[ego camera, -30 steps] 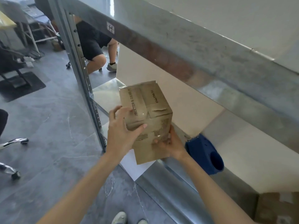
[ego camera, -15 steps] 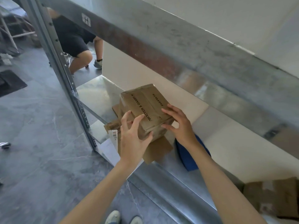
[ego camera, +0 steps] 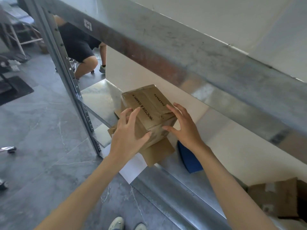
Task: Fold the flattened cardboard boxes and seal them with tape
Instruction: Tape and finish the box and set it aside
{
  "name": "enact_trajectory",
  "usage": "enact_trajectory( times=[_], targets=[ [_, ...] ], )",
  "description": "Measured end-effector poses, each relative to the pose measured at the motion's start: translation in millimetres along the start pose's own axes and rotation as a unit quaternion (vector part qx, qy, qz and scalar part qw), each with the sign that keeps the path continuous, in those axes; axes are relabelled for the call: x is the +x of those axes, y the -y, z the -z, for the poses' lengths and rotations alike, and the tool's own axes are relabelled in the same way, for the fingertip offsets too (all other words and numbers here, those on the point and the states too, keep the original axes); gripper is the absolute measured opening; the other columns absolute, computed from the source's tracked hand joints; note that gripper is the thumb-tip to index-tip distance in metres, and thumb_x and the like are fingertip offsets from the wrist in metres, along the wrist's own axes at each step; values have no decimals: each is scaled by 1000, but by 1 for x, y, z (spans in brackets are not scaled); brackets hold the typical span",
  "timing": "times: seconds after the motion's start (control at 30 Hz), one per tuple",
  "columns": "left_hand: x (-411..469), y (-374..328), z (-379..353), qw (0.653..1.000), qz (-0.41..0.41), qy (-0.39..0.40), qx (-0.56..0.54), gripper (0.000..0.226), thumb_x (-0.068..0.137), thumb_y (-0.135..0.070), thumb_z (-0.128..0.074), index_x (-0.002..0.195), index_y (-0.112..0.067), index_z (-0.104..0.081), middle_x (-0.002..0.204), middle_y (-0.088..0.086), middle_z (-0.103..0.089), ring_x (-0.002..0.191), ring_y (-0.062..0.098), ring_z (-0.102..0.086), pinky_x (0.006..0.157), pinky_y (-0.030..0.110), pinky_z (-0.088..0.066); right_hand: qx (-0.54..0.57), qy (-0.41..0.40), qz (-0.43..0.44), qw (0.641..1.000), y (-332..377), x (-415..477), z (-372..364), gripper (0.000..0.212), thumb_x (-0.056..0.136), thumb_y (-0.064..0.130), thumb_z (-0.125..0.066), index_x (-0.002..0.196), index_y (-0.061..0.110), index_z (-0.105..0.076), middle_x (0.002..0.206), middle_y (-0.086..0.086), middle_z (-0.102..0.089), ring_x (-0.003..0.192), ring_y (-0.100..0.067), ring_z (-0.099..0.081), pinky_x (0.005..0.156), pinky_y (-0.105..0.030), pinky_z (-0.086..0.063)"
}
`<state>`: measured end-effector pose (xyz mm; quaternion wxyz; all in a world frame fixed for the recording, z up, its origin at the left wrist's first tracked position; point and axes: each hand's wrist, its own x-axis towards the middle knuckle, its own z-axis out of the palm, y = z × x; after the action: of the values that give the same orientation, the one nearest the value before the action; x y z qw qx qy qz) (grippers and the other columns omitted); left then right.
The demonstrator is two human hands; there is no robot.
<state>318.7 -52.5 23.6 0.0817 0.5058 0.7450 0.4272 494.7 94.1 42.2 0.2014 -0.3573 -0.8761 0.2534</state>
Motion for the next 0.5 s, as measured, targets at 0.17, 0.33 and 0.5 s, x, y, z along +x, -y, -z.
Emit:
enact_trajectory(
  times=[0.17,0.33,0.5],
  targets=[
    [-6,-3,10,994,-11,-4,105,80,86,-56,-67,152,-24,-36,148,-1,-41,131,23,-46,97,48,-50,-19,-14,-33,999,-8,-15,12,73,90,48,-64,153,36,-29,160,6,-26,145,-17,-28,109,-47,-41],
    [-15,-2,13,982,-42,-15,182,77,91,-64,-50,151,-17,-39,136,5,-54,122,27,-52,97,44,-46,-44,-14,-63,997,-34,-45,18,62,97,52,-53,153,37,-29,151,7,-40,133,-16,-39,99,-40,-47],
    [-28,-1,12,974,-55,-4,218,74,92,-62,-44,149,-14,-43,131,4,-57,124,30,-49,97,44,-45,-73,1,-145,987,-64,-79,18,55,100,49,-48,151,35,-32,134,-3,-52,123,-25,-47,90,-41,-48]
  ],
)
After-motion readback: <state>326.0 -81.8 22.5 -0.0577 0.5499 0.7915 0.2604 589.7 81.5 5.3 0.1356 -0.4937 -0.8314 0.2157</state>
